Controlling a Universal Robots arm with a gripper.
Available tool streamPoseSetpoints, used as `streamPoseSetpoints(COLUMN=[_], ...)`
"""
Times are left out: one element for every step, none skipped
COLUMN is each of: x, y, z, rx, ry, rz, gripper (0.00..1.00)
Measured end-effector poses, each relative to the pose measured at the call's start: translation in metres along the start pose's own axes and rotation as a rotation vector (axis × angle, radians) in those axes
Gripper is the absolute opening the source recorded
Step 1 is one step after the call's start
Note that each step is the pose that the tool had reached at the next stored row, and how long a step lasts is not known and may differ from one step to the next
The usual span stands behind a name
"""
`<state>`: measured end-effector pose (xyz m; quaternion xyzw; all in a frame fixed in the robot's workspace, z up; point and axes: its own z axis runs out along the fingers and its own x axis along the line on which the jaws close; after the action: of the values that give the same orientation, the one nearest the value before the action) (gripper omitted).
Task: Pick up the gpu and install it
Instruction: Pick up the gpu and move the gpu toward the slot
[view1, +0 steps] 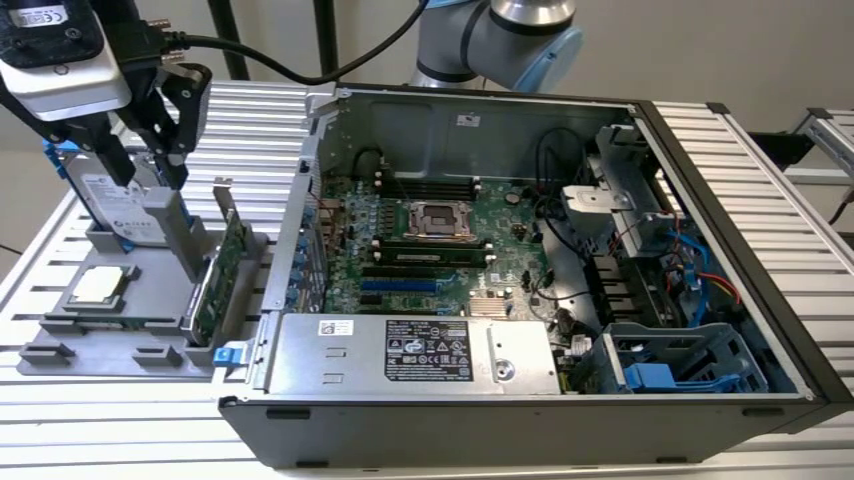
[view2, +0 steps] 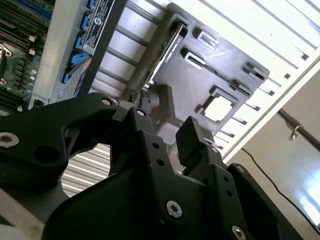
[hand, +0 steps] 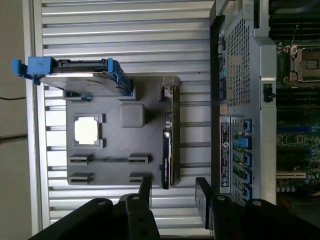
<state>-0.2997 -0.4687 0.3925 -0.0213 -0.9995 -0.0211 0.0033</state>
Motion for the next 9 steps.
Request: streamPoseSetpoints(x=[0.0000,0.0000,0.0000,0.0000,0.0000,0.0000,0.0000,0.0000,0.0000], y=[0.0000,0.0000,0.0000,0.0000,0.0000,-0.0001,-0.0001,-0.0001,-0.0001], z=[0.0000,0.0000,0.0000,0.0000,0.0002,0.0008,0.0014,0.0020,0.0028], rx=[0.0000,0.0000,0.0000,0.0000,0.0000,-0.0001,0.0000,0.0000,0.0000], ry=[0.0000,0.0000,0.0000,-0.0001,-0.0001,-0.0001,-0.0001,0.0000,0.0000], rz=[0.000,0.000,0.000,0.000,0.000,0.000,0.000,0.000,0.000], gripper=[1.00,1.00,1.00,1.00,1.00,1.00,1.00,1.00,1.00])
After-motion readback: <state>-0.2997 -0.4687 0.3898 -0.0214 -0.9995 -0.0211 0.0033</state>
